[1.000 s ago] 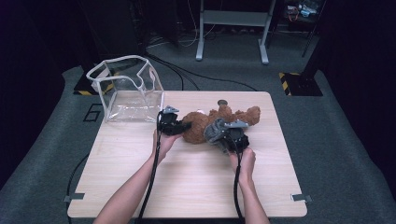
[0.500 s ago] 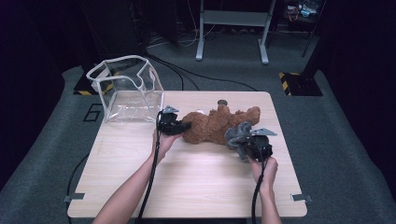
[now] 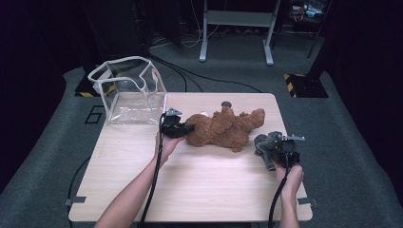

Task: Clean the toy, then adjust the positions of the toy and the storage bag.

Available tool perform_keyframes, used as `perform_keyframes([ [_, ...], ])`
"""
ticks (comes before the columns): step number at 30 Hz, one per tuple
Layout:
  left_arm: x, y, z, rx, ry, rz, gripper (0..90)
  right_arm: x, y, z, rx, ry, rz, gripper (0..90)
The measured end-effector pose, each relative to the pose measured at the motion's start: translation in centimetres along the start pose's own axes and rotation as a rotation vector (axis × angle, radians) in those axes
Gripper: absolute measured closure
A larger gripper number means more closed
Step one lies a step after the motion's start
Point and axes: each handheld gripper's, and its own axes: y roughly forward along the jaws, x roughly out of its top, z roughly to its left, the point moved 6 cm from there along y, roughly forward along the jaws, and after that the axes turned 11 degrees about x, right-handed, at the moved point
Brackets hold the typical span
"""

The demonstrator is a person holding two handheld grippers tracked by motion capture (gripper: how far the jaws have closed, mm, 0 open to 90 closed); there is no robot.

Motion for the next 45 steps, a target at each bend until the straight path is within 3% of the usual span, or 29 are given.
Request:
perform_keyframes([
  [2, 0.0, 0.0, 0.0, -0.002, 0.005, -0.001, 70.0, 0.0, 0.6, -0.4, -0.018, 0.017, 0.021, 64.0],
  [4, 0.0, 0.0, -0.1, -0.004, -0.001, -0.003, 70.0, 0.0, 1.2, -1.0, -0.028, 0.036, 0.043, 53.1],
  [6, -0.1, 0.0, -0.1, -0.004, 0.001, -0.002, 70.0, 0.0, 1.5, -1.2, -0.018, 0.062, 0.050, 44.4],
  [10, -0.1, -0.1, 0.0, -0.002, 0.009, -0.004, 70.0, 0.4, 0.8, -0.8, 0.032, 0.064, 0.007, 27.5],
  [14, -0.1, -0.1, -0.1, -0.001, 0.005, -0.005, 70.0, 1.0, -0.6, 0.3, 0.080, -0.002, -0.044, 18.4],
  [21, -0.2, -0.1, 0.0, -0.003, 0.016, -0.006, 70.0, 2.0, -1.7, 3.6, 0.197, -0.079, -0.090, 15.6],
  [27, -0.2, -0.1, 0.0, -0.003, 0.022, -0.006, 70.0, 2.1, -0.7, 5.5, 0.243, -0.123, -0.056, 15.6],
  [35, -0.4, -0.3, 0.0, -0.018, 0.037, -0.016, 70.0, 2.0, 0.0, 6.0, 0.272, -0.128, -0.044, 15.1],
  [45, -1.3, -1.1, -0.3, -0.021, 0.104, -0.017, 68.2, 2.0, -0.3, 5.8, 0.294, -0.114, -0.048, 14.5],
])
